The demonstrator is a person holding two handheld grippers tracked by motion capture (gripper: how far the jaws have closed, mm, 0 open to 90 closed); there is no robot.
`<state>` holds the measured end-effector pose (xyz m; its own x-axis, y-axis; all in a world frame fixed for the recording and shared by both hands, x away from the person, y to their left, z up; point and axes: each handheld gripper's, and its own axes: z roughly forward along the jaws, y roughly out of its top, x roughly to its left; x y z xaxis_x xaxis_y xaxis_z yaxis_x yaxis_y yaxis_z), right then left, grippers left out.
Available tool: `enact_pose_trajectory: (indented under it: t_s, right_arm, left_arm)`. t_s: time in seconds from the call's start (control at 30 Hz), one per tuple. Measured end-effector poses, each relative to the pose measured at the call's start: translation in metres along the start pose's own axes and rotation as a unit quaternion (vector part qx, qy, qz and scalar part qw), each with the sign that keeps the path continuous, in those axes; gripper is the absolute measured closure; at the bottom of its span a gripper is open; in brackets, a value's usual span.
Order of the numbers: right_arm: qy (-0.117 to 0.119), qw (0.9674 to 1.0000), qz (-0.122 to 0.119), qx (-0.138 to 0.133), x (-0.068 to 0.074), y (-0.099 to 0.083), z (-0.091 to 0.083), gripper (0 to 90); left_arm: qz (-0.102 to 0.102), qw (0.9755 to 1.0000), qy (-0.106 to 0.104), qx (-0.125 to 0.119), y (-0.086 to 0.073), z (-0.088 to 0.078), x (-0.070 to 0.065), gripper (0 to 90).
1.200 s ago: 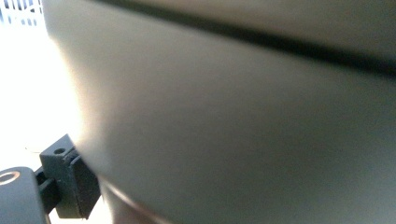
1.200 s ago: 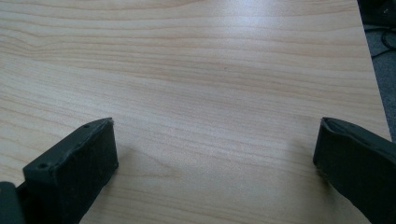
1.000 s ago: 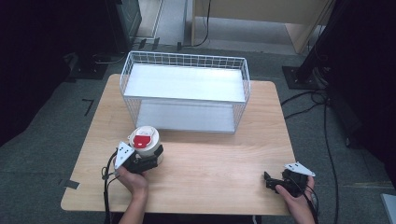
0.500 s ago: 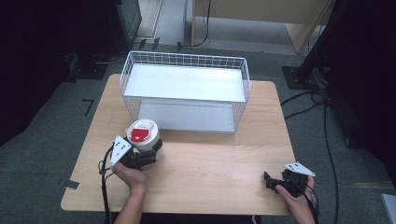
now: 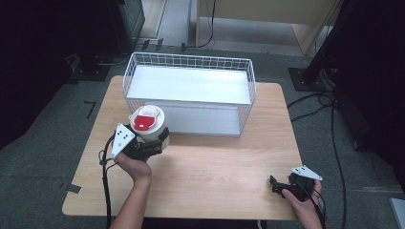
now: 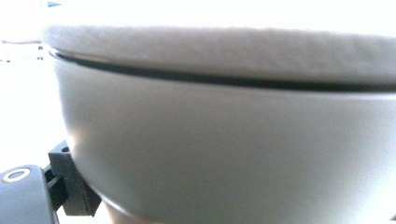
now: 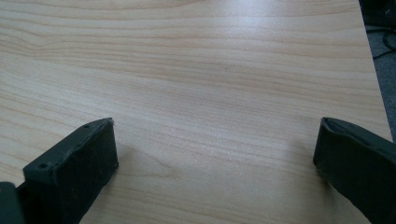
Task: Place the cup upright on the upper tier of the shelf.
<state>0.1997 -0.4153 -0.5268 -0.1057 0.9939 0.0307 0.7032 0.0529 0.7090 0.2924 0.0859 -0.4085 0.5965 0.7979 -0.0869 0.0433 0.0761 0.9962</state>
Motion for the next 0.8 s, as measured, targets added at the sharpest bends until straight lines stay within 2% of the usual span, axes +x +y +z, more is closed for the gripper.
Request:
enact_pose_trajectory:
  t_s: [0.3, 0.5, 0.7, 0.8]
  right_arm:
    - [0.003, 1.0000, -0.004, 0.000, 0.000, 0.000, 0.000, 0.0]
    - [0.006, 1.0000, -0.006, -0.001, 0.000, 0.000, 0.000, 0.0]
    - [0.006, 1.0000, -0.007, -0.002, 0.001, 0.000, 0.000, 0.0]
    - [0.007, 0.9999, -0.007, -0.002, 0.001, 0.000, 0.000, 0.0]
  left_arm:
    - [0.018, 0.9997, -0.011, -0.014, 0.039, 0.016, -0.005, 5.5]
    - [0.023, 0.9994, -0.016, -0.021, 0.064, 0.027, -0.009, 5.5]
    - [0.032, 0.9991, -0.010, -0.024, 0.083, 0.041, -0.010, 5.2]
    - [0.035, 0.9990, -0.010, -0.026, 0.089, 0.049, -0.008, 2.1]
